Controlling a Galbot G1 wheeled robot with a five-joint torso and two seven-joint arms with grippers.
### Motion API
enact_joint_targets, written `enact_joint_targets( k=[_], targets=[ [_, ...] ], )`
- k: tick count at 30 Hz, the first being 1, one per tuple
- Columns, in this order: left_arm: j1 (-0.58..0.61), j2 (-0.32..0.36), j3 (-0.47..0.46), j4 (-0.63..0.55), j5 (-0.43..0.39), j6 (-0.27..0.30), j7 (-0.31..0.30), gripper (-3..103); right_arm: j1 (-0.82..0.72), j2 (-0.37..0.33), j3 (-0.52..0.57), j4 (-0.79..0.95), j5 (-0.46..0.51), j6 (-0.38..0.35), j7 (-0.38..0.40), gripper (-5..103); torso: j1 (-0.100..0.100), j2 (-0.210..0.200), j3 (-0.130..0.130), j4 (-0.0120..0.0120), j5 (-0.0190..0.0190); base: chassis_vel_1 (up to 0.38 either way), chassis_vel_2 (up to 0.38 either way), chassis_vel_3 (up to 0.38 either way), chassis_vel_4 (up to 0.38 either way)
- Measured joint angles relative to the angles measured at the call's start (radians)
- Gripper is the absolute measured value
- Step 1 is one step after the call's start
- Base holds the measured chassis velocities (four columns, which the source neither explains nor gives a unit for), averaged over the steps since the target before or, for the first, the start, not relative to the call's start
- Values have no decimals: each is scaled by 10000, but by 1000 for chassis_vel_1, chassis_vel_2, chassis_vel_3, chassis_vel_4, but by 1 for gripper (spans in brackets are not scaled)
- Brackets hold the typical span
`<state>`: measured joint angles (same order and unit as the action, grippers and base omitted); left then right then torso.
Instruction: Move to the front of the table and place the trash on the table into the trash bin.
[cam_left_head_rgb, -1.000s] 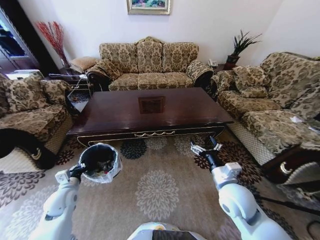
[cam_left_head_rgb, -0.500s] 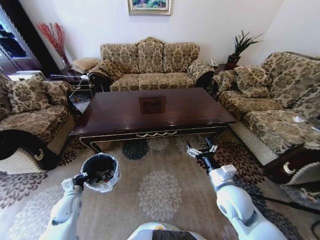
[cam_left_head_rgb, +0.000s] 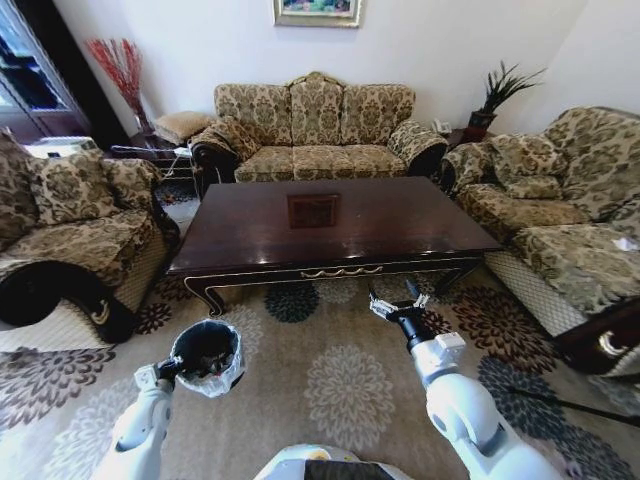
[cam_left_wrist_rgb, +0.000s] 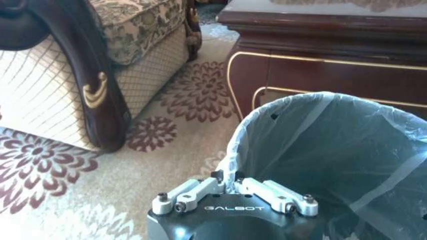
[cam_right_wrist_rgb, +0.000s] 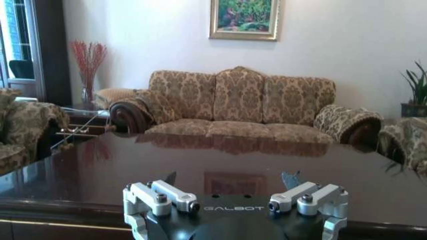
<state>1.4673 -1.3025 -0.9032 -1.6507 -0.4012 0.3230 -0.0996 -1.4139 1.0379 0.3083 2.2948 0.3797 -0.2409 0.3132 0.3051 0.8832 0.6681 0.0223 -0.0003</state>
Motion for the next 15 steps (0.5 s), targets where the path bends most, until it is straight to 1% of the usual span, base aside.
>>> enact_joint_targets(
  k=[3,4,5,7,9,10,12,15],
  targets=[
    [0,-2,7,0,-8,12,1,1,-2,0,1,0,4,3,11,100,-1,0,1,-5,14,-2,-26,4,11],
    [-2,-1,8,0,-10,12,2,1,-2,-1,2,0,4,3,14,100,-1,-1,1,-10,14,-61,-79,11,17],
    [-3,-2,11,-1,-15,14,8,1,-3,-2,3,1,5,4,16,100,-1,0,1,-13,6,-69,-57,11,17],
    [-3,-2,14,-2,-22,19,24,1,-3,-3,5,2,5,5,18,100,-1,0,1,-14,1,-69,-37,10,17],
    [-3,-2,13,-3,-22,21,24,1,-3,-4,6,3,6,5,19,100,0,-1,1,-12,3,0,0,0,0],
    [-3,0,10,-6,-21,22,14,1,-2,-4,5,3,6,5,19,100,0,-1,1,-4,6,0,0,0,0],
    [-1,1,9,-7,-21,26,13,1,-2,-4,5,6,8,5,19,100,1,0,1,-3,-4,0,0,0,0],
    [0,4,1,-14,-19,29,7,1,-1,-6,6,8,10,5,19,100,0,0,1,-1,2,0,0,0,0]
  ],
)
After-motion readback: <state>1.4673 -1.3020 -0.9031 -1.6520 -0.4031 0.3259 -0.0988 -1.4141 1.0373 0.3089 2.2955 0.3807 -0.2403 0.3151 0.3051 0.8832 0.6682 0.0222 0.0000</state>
